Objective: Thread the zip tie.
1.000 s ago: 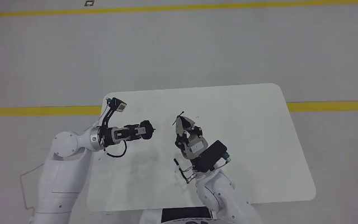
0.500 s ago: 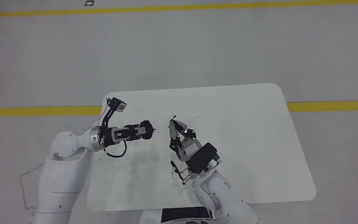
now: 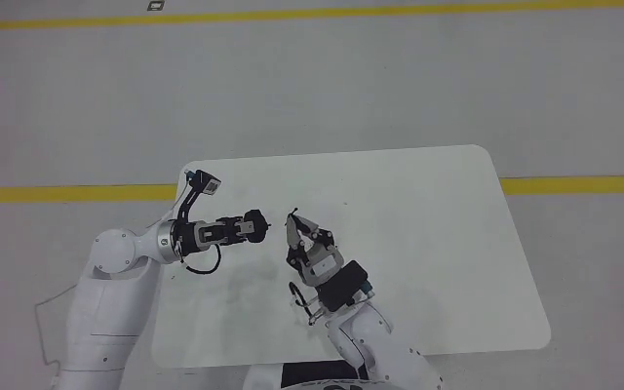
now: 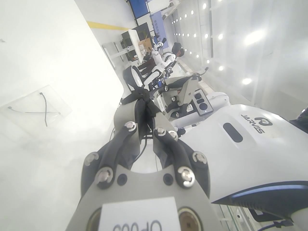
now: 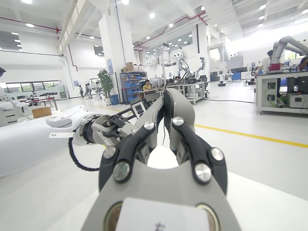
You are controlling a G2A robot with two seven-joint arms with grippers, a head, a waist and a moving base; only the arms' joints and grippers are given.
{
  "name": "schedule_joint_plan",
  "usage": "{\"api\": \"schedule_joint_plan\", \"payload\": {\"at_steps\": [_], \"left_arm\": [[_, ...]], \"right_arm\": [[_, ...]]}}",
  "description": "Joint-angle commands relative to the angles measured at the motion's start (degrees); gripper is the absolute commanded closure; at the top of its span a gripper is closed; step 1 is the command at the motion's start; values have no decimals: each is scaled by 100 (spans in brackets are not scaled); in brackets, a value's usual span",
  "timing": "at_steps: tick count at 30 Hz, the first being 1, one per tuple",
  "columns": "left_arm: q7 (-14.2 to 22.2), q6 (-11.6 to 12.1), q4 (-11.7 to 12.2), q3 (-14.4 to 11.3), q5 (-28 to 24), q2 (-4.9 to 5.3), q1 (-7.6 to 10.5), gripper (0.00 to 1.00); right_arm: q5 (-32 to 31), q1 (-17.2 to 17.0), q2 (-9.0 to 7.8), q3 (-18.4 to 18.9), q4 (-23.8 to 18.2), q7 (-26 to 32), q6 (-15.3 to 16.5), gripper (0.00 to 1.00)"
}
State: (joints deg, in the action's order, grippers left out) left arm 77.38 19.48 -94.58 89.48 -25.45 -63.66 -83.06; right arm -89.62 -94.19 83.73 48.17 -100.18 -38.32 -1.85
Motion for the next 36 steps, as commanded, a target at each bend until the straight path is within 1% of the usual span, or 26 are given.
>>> {"api": "schedule_joint_plan", "payload": {"at_steps": [1,5,6,8,22,23,28,36], "left_arm": [[0,0,0,0,0,0,0,100],[0,0,0,0,0,0,0,100],[0,0,0,0,0,0,0,100],[0,0,0,0,0,0,0,100],[0,0,0,0,0,0,0,100],[0,0,0,0,0,0,0,100],[0,0,0,0,0,0,0,100],[0,0,0,0,0,0,0,100]], "right_arm": [[-33,72,15,-102,109,-132,-98,100],[-33,212,31,-292,292,-363,-303,100],[-33,240,33,-324,340,-421,-422,100],[-18,247,40,-365,411,-419,-511,100],[8,255,46,-387,446,-411,-521,100],[-33,266,43,-388,437,-335,-529,100],[-33,271,49,-500,478,-416,-723,100],[-32,406,104,-673,672,-563,-1032,100]]}}
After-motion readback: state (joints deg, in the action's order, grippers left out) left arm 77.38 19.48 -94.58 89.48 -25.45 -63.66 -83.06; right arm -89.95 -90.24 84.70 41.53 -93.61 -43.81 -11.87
